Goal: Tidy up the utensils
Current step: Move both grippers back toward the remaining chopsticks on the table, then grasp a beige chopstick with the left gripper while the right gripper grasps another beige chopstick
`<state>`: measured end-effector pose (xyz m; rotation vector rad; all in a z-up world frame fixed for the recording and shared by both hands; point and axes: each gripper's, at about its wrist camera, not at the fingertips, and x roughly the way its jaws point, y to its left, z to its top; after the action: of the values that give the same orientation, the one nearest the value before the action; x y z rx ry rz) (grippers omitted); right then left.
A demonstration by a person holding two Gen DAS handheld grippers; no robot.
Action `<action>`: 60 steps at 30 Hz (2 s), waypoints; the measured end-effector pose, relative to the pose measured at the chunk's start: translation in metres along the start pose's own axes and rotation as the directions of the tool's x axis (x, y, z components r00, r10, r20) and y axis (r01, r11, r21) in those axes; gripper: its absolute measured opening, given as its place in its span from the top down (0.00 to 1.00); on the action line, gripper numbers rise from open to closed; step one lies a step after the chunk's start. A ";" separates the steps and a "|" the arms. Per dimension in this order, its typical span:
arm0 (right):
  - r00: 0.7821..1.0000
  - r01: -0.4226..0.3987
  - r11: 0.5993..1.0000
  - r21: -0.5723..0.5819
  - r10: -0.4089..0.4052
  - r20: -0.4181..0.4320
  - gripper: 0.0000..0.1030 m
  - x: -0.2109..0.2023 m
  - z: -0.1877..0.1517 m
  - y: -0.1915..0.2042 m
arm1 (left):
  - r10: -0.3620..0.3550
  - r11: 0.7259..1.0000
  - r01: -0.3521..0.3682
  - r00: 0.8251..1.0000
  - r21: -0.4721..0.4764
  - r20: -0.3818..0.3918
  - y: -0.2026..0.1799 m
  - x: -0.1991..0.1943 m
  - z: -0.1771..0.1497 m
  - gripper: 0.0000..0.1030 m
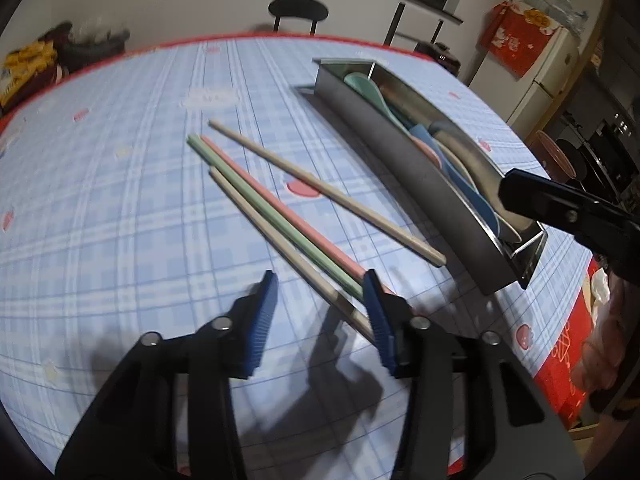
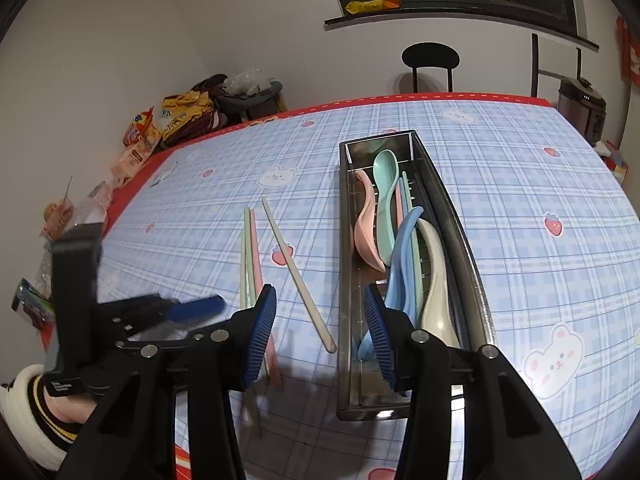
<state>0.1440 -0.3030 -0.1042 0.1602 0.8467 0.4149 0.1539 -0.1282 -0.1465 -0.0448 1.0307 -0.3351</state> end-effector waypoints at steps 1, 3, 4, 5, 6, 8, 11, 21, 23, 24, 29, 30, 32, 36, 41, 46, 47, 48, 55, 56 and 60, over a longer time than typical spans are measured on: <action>1.000 -0.005 1.000 0.003 0.005 0.002 0.56 0.000 0.000 0.000 | 0.007 1.000 -0.007 1.000 -0.005 -0.013 0.000 0.002 0.001 0.63; 1.000 -0.016 1.000 0.007 0.016 0.006 0.56 -0.001 0.001 -0.002 | 0.017 1.000 -0.017 0.999 -0.011 -0.030 -0.002 0.003 0.003 0.64; 1.000 -0.021 1.000 0.010 0.021 0.010 0.56 -0.002 0.001 -0.003 | 0.022 1.000 -0.022 0.999 -0.016 -0.041 -0.002 0.003 0.005 0.64; 1.000 -0.026 1.000 0.012 0.026 0.013 0.56 -0.004 0.001 -0.004 | 0.026 0.999 -0.027 0.998 -0.024 -0.050 -0.002 0.003 0.006 0.65; 0.999 -0.029 0.999 0.012 0.029 0.016 0.56 -0.005 0.000 -0.004 | 0.029 0.999 -0.031 0.998 -0.029 -0.057 -0.003 0.004 0.007 0.65; 0.999 -0.033 0.999 0.014 0.033 0.022 0.56 -0.007 0.000 -0.006 | 0.054 0.998 -0.056 0.996 -0.026 -0.067 -0.006 0.005 0.008 0.65; 0.999 -0.040 0.999 0.017 0.039 0.032 0.56 -0.012 -0.001 -0.008 | 0.100 0.995 -0.100 0.993 0.000 -0.067 -0.012 0.006 0.007 0.65; 0.998 -0.039 0.999 0.006 0.039 0.044 0.56 -0.024 -0.006 -0.012 | 0.218 0.968 -0.210 0.975 0.135 -0.046 -0.030 0.010 0.002 0.79; 0.999 -0.035 0.999 -0.013 0.035 0.034 0.56 -0.023 -0.006 -0.010 | 0.238 0.961 -0.231 0.970 0.150 -0.036 -0.021 0.006 0.000 0.82; 0.999 -0.034 0.999 -0.027 0.035 0.024 0.56 -0.020 -0.005 -0.007 | 0.235 0.962 -0.227 0.971 0.152 -0.034 -0.018 0.005 -0.001 0.83; 0.999 -0.033 0.993 -0.117 0.029 -0.038 0.64 0.003 0.002 0.015 | 0.231 0.969 -0.228 0.973 0.100 -0.025 0.020 -0.003 -0.002 0.86; 0.998 -0.017 0.989 -0.148 0.008 -0.064 0.67 0.014 0.006 0.024 | 0.232 0.969 -0.229 0.973 0.090 -0.024 0.025 -0.004 -0.003 0.87; 0.995 -0.006 0.982 -0.186 -0.013 -0.102 0.74 0.030 0.014 0.036 | 0.230 0.972 -0.229 0.973 0.059 -0.023 0.042 -0.008 -0.002 0.88; 0.979 0.034 0.969 -0.247 -0.082 -0.189 0.77 0.071 0.031 0.054 | 0.231 0.973 -0.231 0.973 0.011 -0.010 0.068 -0.013 -0.003 0.89; 0.948 0.089 0.955 -0.282 -0.168 -0.270 0.77 0.111 0.041 0.063 | 0.194 0.981 -0.194 0.981 -0.022 0.012 0.093 -0.021 -0.005 0.87; 0.930 0.118 0.947 -0.297 -0.210 -0.300 0.77 0.129 0.045 0.068 | 0.161 0.987 -0.161 0.986 0.007 0.039 0.103 -0.024 -0.008 0.87; 0.927 0.125 0.944 -0.304 -0.221 -0.305 0.77 0.132 0.045 0.069 | 0.163 0.986 -0.164 0.986 0.020 0.044 0.102 -0.024 -0.009 0.87; 0.921 0.133 0.941 -0.311 -0.233 -0.312 0.77 0.135 0.045 0.071 | 0.168 0.985 -0.169 0.985 0.032 0.049 0.101 -0.023 -0.010 0.87; 0.914 0.129 0.942 -0.310 -0.235 -0.332 0.82 0.141 0.048 0.073 | 0.205 0.962 -0.216 0.976 0.166 0.078 0.090 -0.019 -0.011 0.88; 0.912 0.125 0.942 -0.312 -0.232 -0.337 0.86 0.141 0.048 0.073 | 0.203 0.960 -0.215 0.976 0.177 0.081 0.090 -0.019 -0.011 0.88; 0.907 0.116 0.929 -0.353 -0.244 -0.343 0.92 0.138 0.044 0.078 | 0.191 0.955 -0.208 0.977 0.213 0.100 0.090 -0.019 -0.015 0.88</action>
<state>0.2356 -0.1737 -0.1482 -0.3178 1.1531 0.4087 0.1554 -0.0351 -0.1555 0.2458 0.9054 -0.2605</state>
